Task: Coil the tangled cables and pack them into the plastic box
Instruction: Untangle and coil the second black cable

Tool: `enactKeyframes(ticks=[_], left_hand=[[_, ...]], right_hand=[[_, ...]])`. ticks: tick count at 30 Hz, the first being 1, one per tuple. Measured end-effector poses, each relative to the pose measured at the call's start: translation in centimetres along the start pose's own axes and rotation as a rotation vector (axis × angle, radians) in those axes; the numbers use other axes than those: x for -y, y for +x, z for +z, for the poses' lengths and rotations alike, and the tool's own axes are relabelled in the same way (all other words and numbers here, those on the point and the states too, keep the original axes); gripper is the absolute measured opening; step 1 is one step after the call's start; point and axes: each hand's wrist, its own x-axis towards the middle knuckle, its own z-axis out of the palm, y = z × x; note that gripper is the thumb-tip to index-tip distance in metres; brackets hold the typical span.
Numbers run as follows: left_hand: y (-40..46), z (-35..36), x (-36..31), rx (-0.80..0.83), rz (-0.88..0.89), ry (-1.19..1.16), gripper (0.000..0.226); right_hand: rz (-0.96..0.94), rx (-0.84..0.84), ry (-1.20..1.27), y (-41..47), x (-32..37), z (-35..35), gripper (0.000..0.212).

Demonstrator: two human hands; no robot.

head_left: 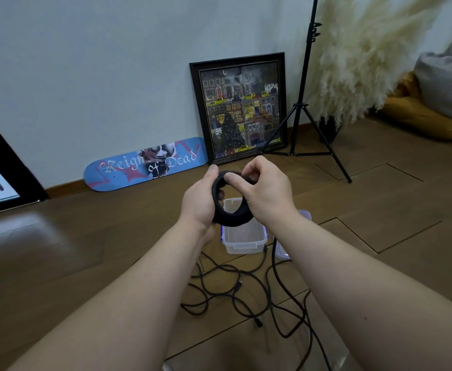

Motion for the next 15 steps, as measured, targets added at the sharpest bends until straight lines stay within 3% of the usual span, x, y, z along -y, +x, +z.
enactKeyframes(ticks=[5, 9, 13, 15], left_hand=[[-0.1, 0.1, -0.1, 0.059, -0.008, -0.041, 0.046], [0.1, 0.1, 0.3, 0.089, 0.106, 0.056, 0.034], [0.4, -0.3, 0.6, 0.106, 0.182, 0.144, 0.026], [0.6, -0.7, 0.6, 0.100, 0.200, 0.177, 0.025]], right_hand=[[0.001, -0.049, -0.041, 0.1, -0.1, -0.1, 0.036], [0.021, -0.054, -0.033, 0.3, -0.5, 0.0, 0.040], [0.094, 0.017, 0.021, 0.4, -0.6, -0.5, 0.043], [0.112, 0.092, 0.079, 0.5, -0.8, -1.0, 0.034]])
